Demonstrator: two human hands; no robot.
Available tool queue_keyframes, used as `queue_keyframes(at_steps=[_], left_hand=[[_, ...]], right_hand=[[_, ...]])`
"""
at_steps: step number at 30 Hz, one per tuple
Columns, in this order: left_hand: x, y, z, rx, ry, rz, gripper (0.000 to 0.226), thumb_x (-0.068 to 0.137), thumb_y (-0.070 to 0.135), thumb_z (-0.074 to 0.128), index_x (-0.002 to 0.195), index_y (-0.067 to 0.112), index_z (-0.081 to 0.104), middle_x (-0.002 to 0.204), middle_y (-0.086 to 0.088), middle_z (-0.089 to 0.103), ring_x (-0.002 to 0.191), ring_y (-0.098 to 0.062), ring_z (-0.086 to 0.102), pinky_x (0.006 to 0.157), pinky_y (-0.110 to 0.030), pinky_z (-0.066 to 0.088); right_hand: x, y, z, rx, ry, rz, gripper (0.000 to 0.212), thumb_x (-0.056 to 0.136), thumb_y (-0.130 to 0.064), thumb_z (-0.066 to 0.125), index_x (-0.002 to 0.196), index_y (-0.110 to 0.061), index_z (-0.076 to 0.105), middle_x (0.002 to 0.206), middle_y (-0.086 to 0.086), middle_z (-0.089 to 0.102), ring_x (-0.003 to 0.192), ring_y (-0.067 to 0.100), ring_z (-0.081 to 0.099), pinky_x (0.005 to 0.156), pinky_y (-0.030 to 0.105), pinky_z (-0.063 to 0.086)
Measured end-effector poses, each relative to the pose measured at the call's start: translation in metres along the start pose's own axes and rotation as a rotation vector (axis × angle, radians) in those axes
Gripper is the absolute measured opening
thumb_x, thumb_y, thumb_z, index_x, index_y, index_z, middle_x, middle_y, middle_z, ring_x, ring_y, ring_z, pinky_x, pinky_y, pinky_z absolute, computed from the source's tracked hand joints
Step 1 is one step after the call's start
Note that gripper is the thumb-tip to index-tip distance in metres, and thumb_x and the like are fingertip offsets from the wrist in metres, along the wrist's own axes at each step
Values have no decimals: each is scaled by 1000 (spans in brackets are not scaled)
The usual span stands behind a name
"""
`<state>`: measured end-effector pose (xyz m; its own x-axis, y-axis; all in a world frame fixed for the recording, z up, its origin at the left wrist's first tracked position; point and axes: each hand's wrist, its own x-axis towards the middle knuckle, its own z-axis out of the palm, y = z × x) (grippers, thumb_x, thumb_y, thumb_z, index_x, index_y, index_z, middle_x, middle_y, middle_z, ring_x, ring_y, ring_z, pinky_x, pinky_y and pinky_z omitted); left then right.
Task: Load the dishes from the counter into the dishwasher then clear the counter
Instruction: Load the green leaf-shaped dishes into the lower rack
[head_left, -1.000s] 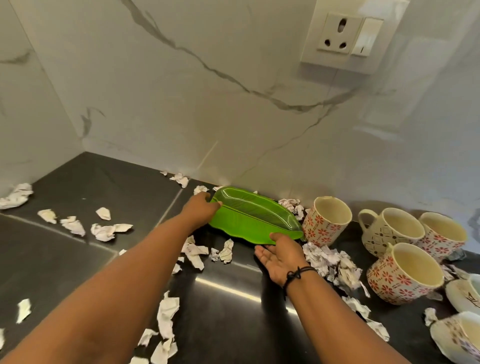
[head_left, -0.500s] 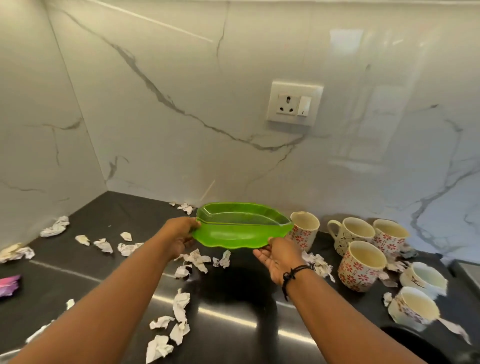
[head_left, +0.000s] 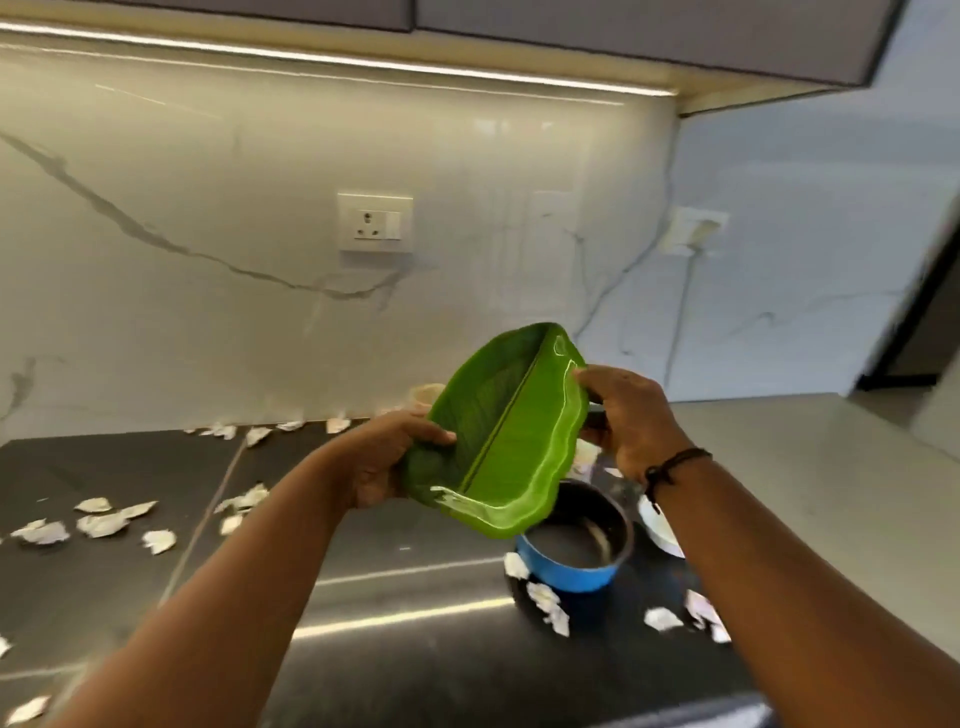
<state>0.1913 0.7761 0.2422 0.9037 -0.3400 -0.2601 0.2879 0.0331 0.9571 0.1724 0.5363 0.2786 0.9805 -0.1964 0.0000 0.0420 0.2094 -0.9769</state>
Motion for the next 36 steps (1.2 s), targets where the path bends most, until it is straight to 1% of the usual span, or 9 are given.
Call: queue_keyframes(at_steps=[2, 4, 9, 16, 21, 24, 29, 33, 36], left_hand=[[7, -6, 53, -11, -90, -3, 24, 87, 6, 56, 109, 7, 67, 106, -20, 70, 83, -30, 70, 80, -45, 57], [15, -10, 109, 3, -113, 3, 24, 91, 13, 58, 112, 4, 65, 104, -19, 71, 86, -30, 71, 82, -45, 57], [41, -17, 244, 147, -118, 148, 24, 88, 22, 66, 109, 11, 67, 98, -12, 74, 93, -31, 70, 91, -50, 52], [91, -56, 485, 208, -317, 234, 9, 86, 17, 68, 95, 18, 69, 93, -8, 74, 92, -29, 69, 92, -49, 51], [112, -126, 633, 297, -410, 189, 7, 83, 10, 69, 84, 17, 69, 86, -13, 71, 80, -29, 66, 80, -44, 53], [130, -158, 680, 418, -455, 191, 5, 72, 19, 75, 76, 21, 73, 85, -18, 71, 80, -38, 68, 80, -50, 54], [169, -190, 727, 686, -471, 284, 7, 79, 20, 75, 81, 15, 72, 70, -10, 67, 60, -20, 57, 59, -31, 45], [203, -223, 749, 792, -530, 309, 15, 82, 21, 73, 93, 10, 72, 80, -9, 71, 69, -19, 63, 66, -32, 53], [233, -260, 764, 821, -602, 291, 8, 83, 18, 72, 88, 13, 70, 69, 6, 63, 58, -5, 55, 50, -9, 42]], right_hand=[[-11, -7, -40, -44, 54, -21, 11, 90, -13, 62, 81, -13, 67, 61, 5, 65, 48, 19, 60, 46, 26, 50], [-23, -12, -84, -73, 55, -24, 11, 90, -10, 61, 83, -12, 69, 70, 10, 67, 57, 24, 62, 59, 34, 53], [-53, -30, -207, -147, 50, -48, 28, 87, 4, 59, 112, -7, 64, 101, 14, 71, 85, 29, 69, 74, 39, 60], [-99, -60, -444, -271, 359, -35, 18, 84, 2, 65, 100, -4, 67, 103, 22, 70, 91, 37, 67, 83, 51, 55], [-145, -53, -592, -413, 607, 34, 15, 80, 1, 70, 82, -13, 69, 92, 14, 73, 79, 27, 71, 79, 43, 58], [-160, -36, -644, -493, 709, 88, 12, 80, -4, 72, 78, -15, 69, 82, 6, 74, 70, 18, 69, 74, 36, 57], [-156, 12, -689, -848, 791, 123, 8, 83, -17, 71, 81, -20, 64, 71, -3, 62, 61, 11, 54, 51, 19, 37], [-152, 52, -708, -959, 799, 201, 8, 86, -20, 66, 93, -21, 67, 79, 1, 67, 75, 24, 60, 60, 29, 44], [-143, 82, -726, -1031, 800, 290, 14, 88, -20, 63, 102, -21, 66, 85, 7, 69, 81, 31, 63, 65, 31, 46]])
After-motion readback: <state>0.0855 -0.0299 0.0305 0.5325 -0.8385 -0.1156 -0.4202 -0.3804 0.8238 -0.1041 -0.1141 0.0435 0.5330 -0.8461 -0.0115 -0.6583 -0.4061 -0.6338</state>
